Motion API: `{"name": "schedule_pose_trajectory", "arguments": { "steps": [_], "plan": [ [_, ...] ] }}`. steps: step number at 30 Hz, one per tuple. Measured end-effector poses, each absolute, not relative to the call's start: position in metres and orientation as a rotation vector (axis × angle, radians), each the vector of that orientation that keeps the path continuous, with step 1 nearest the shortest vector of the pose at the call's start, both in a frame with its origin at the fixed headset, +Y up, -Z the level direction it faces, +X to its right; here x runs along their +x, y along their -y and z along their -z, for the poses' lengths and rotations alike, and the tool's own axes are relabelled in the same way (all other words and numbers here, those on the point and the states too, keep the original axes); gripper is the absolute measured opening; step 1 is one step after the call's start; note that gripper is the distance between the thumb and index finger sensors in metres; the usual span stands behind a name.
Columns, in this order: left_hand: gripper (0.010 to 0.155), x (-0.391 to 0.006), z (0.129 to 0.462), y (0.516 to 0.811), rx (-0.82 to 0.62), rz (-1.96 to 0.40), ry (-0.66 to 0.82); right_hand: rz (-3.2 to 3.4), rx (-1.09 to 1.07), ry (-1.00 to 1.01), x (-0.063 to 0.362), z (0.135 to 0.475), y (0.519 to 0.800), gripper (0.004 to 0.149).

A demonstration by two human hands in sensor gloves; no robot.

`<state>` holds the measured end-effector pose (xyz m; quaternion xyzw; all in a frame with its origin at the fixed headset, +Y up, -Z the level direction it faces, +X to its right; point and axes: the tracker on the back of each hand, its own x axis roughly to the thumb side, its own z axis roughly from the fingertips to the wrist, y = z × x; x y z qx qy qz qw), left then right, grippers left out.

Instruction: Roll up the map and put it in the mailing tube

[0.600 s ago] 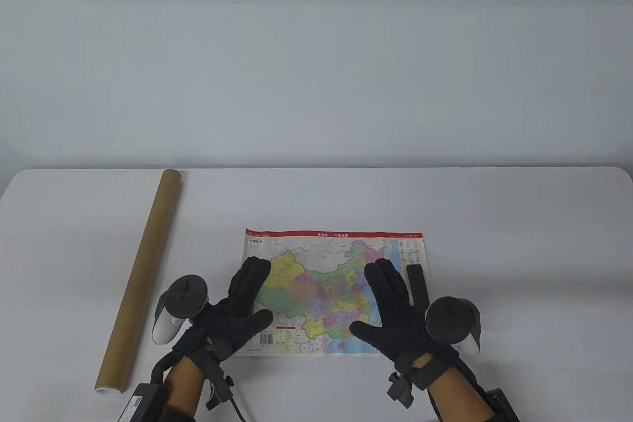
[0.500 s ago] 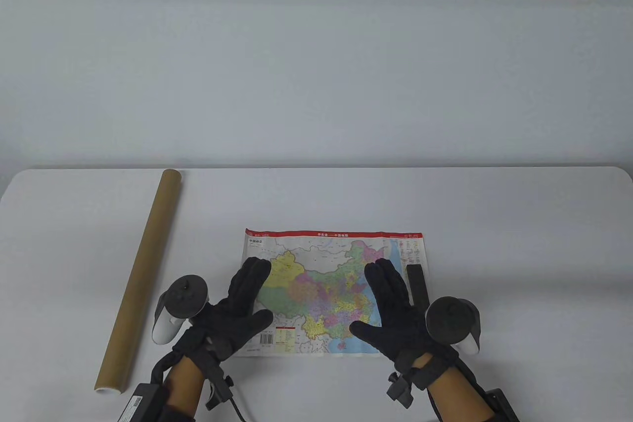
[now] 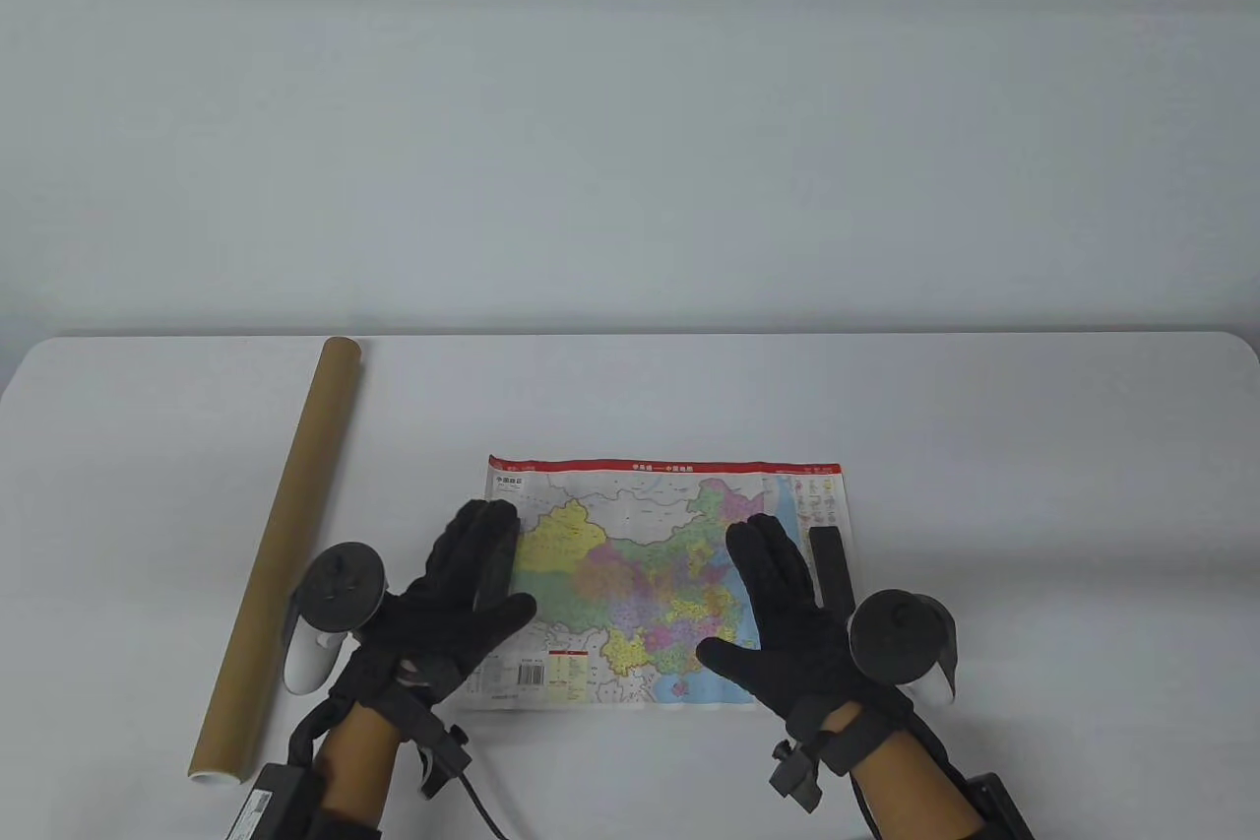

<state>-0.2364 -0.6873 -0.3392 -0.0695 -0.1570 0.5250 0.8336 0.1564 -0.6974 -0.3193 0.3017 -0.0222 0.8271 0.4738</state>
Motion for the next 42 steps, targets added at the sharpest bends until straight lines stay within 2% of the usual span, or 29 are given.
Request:
{"name": "schedule_pose_trajectory", "arguments": {
  "steps": [2,6,12,17,25,29,32,36,39,42],
  "plan": [
    [0.083,-0.255,0.339,0.674,-0.005,-1.013,0.154,-2.022,0.739,0.056,0.156,0.319,0.697,0.097],
    [0.08,-0.296,0.343,0.661,0.118,-0.843,-0.111,-2.032,0.738,0.057,0.155,0.319,0.697,0.098],
    [0.086,-0.349,0.36,0.677,0.029,-0.699,-0.438,-2.031,0.741,0.055,0.154,0.319,0.697,0.097],
    [0.089,-0.372,0.375,0.708,-0.069,-0.662,-0.616,-2.022,0.737,0.045,0.154,0.319,0.698,0.098],
    [0.096,-0.383,0.398,0.744,-0.248,-0.471,-0.794,-2.01,0.731,0.024,0.152,0.32,0.7,0.098],
    [0.099,-0.384,0.406,0.758,-0.287,-0.397,-0.827,-2.006,0.733,0.02,0.152,0.32,0.701,0.098],
    [0.095,-0.383,0.409,0.768,-0.331,-0.359,-0.846,-2.001,0.732,0.018,0.152,0.32,0.701,0.098],
    [0.084,-0.379,0.41,0.762,-0.316,-0.33,-0.849,-1.997,0.737,0.02,0.152,0.32,0.7,0.096],
    [0.086,-0.374,0.408,0.747,-0.261,-0.342,-0.823,-2.0,0.738,0.02,0.152,0.32,0.7,0.096],
    [0.091,-0.365,0.405,0.723,-0.13,-0.485,-0.704,-1.997,0.737,0.025,0.153,0.32,0.698,0.096]
  ]
}}
